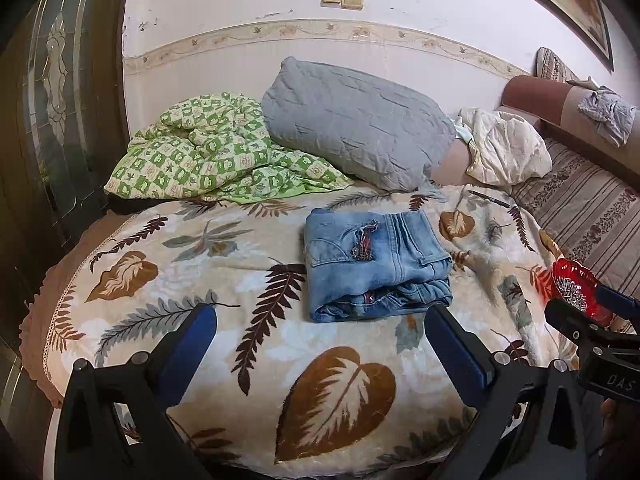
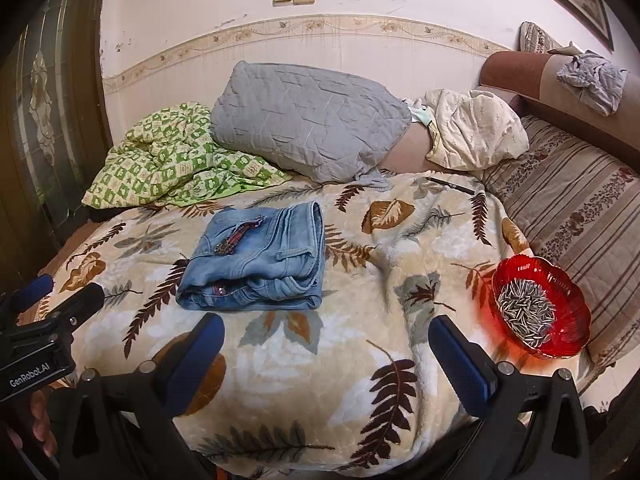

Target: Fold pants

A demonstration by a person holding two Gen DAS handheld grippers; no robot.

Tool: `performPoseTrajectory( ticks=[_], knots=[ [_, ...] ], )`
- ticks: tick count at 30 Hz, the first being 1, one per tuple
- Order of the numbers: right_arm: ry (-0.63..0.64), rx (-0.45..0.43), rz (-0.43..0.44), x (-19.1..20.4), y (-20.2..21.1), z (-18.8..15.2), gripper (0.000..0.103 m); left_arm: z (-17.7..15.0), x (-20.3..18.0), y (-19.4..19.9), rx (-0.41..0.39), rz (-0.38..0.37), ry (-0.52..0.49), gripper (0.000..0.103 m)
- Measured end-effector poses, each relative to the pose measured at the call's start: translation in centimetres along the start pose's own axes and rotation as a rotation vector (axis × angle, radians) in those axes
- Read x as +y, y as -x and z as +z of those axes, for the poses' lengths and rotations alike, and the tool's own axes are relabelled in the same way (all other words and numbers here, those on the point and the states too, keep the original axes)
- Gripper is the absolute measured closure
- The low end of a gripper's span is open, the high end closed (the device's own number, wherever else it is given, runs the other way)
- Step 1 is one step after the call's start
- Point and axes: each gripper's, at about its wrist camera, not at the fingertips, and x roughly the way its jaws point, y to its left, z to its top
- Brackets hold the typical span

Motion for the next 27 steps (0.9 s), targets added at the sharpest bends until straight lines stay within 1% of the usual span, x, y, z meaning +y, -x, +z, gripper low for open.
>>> performPoseTrajectory(
  ticks=[27],
  knots=[
    [0.002,0.003,-0.004,0.2,-0.12,-0.11,0.0,-0.16,-0.2,0.1,0.001,-0.001,-0.001,0.0]
  ],
)
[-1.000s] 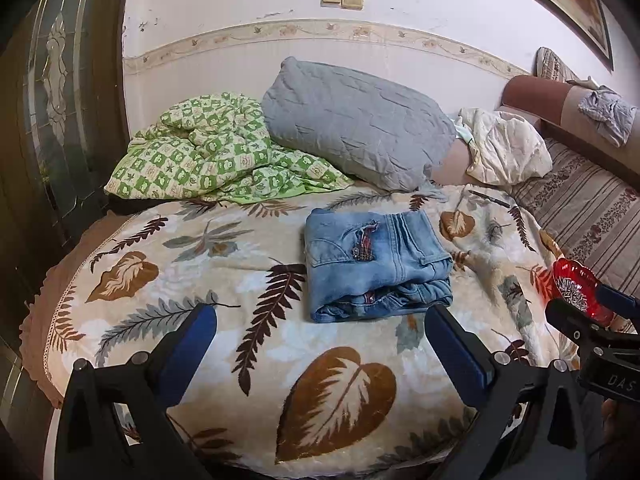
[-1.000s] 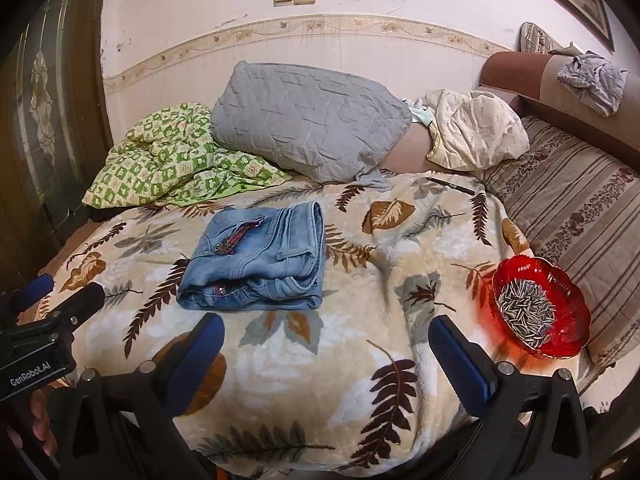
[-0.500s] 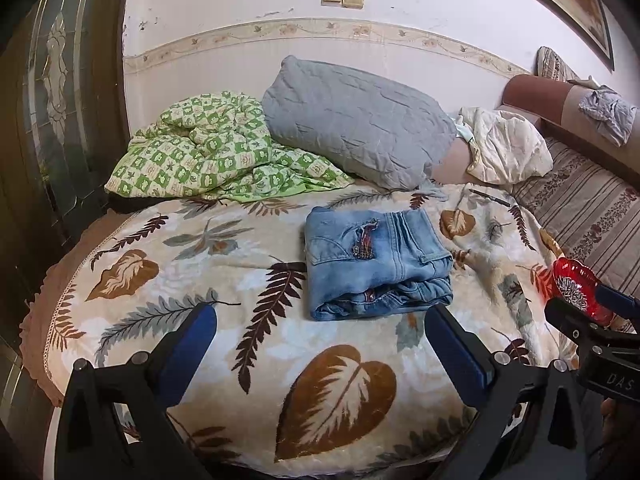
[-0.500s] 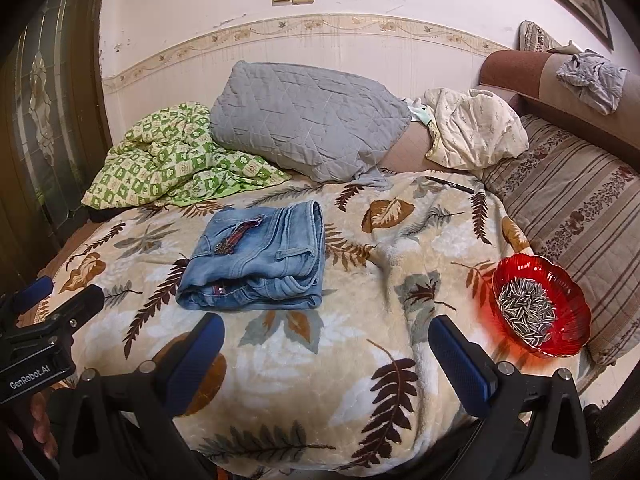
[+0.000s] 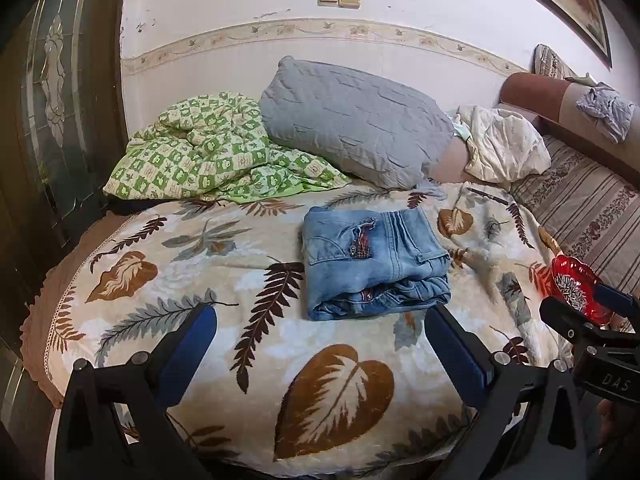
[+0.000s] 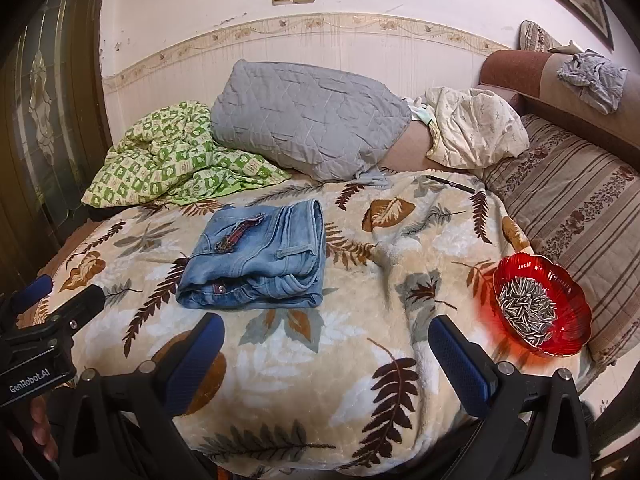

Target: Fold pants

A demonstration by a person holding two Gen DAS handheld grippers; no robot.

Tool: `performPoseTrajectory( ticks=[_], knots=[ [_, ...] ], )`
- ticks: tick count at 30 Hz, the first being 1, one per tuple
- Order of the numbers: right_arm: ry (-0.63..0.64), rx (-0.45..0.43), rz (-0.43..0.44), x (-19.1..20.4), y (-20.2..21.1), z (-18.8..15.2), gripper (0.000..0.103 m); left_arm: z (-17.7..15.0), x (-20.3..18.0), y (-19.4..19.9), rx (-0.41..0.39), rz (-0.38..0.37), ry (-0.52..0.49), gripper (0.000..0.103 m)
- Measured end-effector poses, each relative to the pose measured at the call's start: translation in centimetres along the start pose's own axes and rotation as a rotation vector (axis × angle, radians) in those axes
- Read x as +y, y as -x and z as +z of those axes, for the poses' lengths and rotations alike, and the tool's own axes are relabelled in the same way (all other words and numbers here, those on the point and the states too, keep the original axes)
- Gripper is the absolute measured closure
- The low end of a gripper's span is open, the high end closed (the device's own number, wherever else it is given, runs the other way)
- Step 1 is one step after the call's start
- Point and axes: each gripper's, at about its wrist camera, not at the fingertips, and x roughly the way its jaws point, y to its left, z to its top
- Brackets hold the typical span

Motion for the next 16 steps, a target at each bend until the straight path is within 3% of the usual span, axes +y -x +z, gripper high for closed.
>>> performPoseTrajectory(
  ticks=[14,16],
  knots=[
    [0.0,0.001,0.0,0.09,-0.02,-0.08,0.0,0.09,0.35,0.35,-0.016,0.025,0.022,0.0],
    [0.0,0.001,-0.002,0.1,-0.06,-0.06,0.0,0.2,0.6,0.34,-0.017,0.001,0.024,0.0]
  ],
)
